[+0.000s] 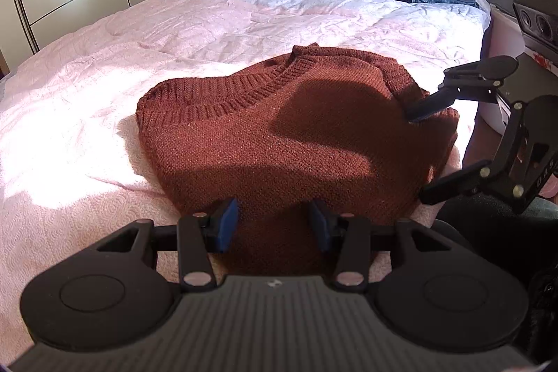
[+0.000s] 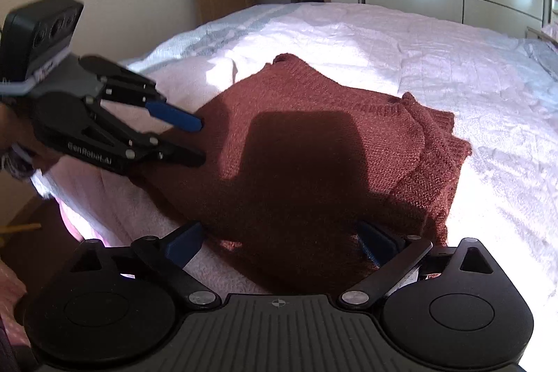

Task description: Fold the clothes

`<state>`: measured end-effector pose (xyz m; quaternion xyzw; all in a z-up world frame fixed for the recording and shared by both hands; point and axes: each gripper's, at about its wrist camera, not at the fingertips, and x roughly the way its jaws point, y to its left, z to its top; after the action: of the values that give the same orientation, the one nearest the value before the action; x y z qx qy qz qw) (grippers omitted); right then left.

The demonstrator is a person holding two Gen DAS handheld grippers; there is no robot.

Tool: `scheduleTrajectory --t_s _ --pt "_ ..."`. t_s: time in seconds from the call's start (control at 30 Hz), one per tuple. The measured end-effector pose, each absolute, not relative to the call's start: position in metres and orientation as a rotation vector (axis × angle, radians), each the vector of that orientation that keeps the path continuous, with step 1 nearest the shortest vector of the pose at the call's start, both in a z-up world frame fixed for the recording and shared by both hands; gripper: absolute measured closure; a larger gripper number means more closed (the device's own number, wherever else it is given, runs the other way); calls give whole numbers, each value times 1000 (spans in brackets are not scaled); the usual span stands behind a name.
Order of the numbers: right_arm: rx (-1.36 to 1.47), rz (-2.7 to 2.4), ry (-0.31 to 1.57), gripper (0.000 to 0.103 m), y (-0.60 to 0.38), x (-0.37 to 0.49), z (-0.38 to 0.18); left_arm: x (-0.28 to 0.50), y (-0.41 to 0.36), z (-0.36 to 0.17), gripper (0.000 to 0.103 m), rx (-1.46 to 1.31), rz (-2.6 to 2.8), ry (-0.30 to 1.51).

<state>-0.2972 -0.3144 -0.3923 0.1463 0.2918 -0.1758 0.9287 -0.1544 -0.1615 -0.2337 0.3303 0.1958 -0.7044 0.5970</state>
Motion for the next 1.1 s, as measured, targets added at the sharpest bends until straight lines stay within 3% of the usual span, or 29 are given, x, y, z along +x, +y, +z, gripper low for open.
scheduleTrajectory --t_s 0.37,0.57,0.83,1.0,1.1 --pt "329 -340 625 5 -319 -298 -381 -149 -157 -230 61 727 -1660 427" --pt "105 -391 602 7 -296 -311 -356 -162 -136 -220 45 751 -1705 283" --pt "-215 -417 736 41 -271 -318 -368 -188 -112 -213 46 837 -1745 88" --pt "-323 -453 805 42 -265 -330 -380 -224 -112 -217 48 928 -1802 -46" --pt "-278 -490 799 42 -270 -342 -381 -271 -132 -234 58 1043 -1855 -155"
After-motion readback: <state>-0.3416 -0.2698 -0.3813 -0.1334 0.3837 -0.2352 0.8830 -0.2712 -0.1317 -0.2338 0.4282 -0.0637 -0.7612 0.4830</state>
